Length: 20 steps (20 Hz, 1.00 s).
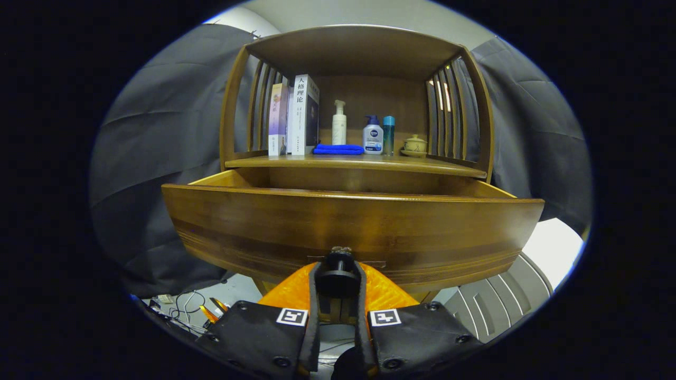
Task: Pull open the drawer, take out the items inside it, and place them on the countertop above the cabinet.
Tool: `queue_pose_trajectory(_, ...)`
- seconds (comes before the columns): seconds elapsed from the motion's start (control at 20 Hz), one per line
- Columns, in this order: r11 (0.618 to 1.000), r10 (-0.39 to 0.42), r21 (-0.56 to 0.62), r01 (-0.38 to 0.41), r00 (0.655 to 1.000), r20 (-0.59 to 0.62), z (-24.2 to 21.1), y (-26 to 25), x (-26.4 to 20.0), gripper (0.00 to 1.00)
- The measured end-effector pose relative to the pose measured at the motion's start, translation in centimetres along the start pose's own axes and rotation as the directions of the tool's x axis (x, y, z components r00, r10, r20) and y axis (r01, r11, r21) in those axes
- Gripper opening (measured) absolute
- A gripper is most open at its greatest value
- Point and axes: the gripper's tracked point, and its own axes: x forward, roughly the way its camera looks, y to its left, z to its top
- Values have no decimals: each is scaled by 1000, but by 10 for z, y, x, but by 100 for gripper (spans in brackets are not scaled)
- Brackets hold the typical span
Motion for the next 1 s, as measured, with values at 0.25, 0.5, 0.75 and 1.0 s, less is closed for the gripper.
queue_pose_trajectory(0.25, 1000, 19, -1, -19, 1000, -5, -5, 2, -16, 29)
queue_pose_trajectory(0.5, 999, 40, -1, -40, 999, -15, -12, 4, -29, 29)
queue_pose_trajectory(0.75, 999, 54, 3, -54, 998, -22, -16, 8, -39, 29)
queue_pose_trajectory(1.0, 997, 72, -6, -72, 997, -28, -19, 12, -43, 30)
